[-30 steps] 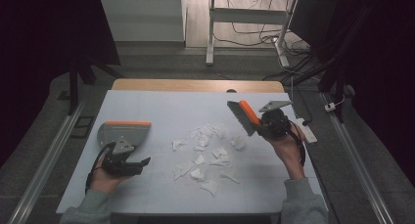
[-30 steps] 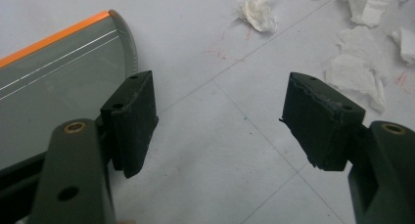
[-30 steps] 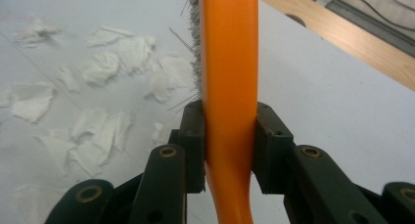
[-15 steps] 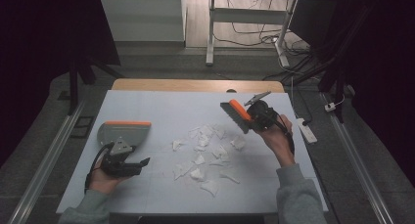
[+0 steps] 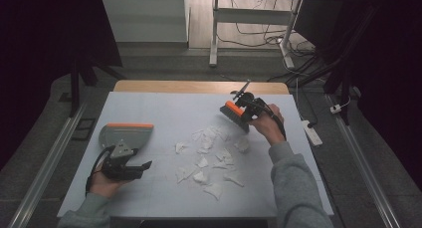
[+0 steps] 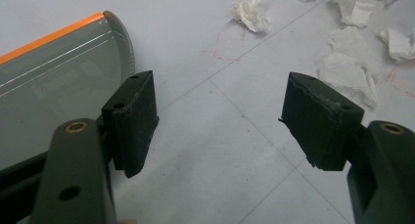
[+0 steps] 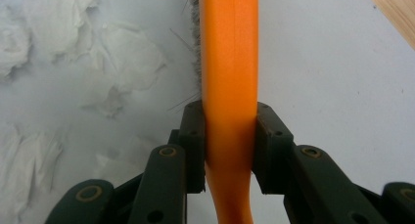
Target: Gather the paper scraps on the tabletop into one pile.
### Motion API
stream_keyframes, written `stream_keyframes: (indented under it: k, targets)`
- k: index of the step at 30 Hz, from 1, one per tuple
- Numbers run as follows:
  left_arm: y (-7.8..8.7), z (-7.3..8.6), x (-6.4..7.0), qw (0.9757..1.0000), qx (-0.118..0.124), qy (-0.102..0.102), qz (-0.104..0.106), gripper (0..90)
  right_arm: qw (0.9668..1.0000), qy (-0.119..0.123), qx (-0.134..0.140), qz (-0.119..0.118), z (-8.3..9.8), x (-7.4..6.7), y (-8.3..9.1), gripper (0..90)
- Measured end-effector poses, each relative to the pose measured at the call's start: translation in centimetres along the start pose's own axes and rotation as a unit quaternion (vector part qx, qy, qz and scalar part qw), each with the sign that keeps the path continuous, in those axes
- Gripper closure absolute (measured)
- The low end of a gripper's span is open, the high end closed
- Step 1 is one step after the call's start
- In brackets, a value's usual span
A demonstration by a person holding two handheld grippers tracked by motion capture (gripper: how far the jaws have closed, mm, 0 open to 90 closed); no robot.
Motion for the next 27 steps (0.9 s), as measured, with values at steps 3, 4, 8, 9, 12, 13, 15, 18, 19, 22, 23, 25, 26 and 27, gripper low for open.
stream_keyframes:
  k: [3,4,8,9,12,13,15,18,19,22,23,25,26,27]
  targets:
    - [0.1,0.1,0.0,1.0,0.001,-0.002,-0.004,30.1,0.9998,0.013,-0.015,-0.007,-0.6,-0.4,-0.8,69.6]
    - [0.2,0.1,0.0,1.0,0.002,-0.001,-0.005,30.2,0.9996,0.022,-0.018,-0.007,-0.8,-0.6,-1.0,69.7]
    - [0.3,0.1,0.0,0.9999,0.002,0.001,-0.01,30.3,0.9985,0.04,-0.028,-0.023,-1.1,-2.3,-1.1,69.9]
    - [0.4,0.1,0.0,0.9999,0.003,-0.001,-0.011,30.3,0.9983,0.044,-0.03,-0.026,-1.1,-2.6,-1.1,70.0]
    - [0.4,0.1,0.0,0.9999,0.002,0.0,-0.016,30.4,0.9971,0.059,-0.029,-0.037,-0.8,-3.6,-1.0,70.0]
    - [0.3,0.1,0.0,0.9999,0.002,0.0,-0.017,30.4,0.9965,0.067,-0.026,-0.044,-0.6,-3.9,-1.0,70.1]
    - [0.2,0.1,0.0,0.9999,0.001,0.0,-0.017,30.4,0.9955,0.075,-0.025,-0.051,-0.3,-4.7,-0.8,70.1]
    - [0.1,0.0,0.0,0.9999,-0.001,0.0,-0.017,30.4,0.9936,0.086,-0.02,-0.071,0.3,-5.6,-0.5,70.2]
    - [0.0,0.0,0.0,0.9999,-0.001,-0.001,-0.017,30.4,0.9925,0.091,-0.017,-0.08,0.5,-5.9,-0.5,70.1]
    - [-0.3,-0.1,0.3,0.9998,-0.006,-0.007,-0.017,30.5,0.9913,0.1,-0.01,-0.086,0.8,-6.6,0.1,70.0]
    - [-0.3,-0.1,0.4,0.9998,-0.007,-0.008,-0.017,30.5,0.9913,0.098,-0.002,-0.088,0.9,-6.6,0.3,70.0]
    - [-0.4,-0.1,0.4,0.9998,-0.01,-0.01,-0.016,30.4,0.9927,0.089,0.018,-0.079,0.8,-6.3,1.0,70.0]
    - [-0.4,-0.1,0.4,0.9998,-0.009,-0.01,-0.016,30.5,0.9935,0.083,0.031,-0.072,0.8,-6.1,1.4,70.0]
    - [-0.3,-0.1,0.4,0.9998,-0.009,-0.009,-0.016,30.5,0.9939,0.078,0.04,-0.066,0.7,-5.7,1.7,70.0]
Point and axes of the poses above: each handheld gripper's, and its own axes: y roughly backward along the jaws, z roughly out of its underside, x roughly to its right, the point moved 2 cm from there along -y, roughly forward along the jaws, and after that the axes turned 10 degrees about -z, right-handed, at the moved point
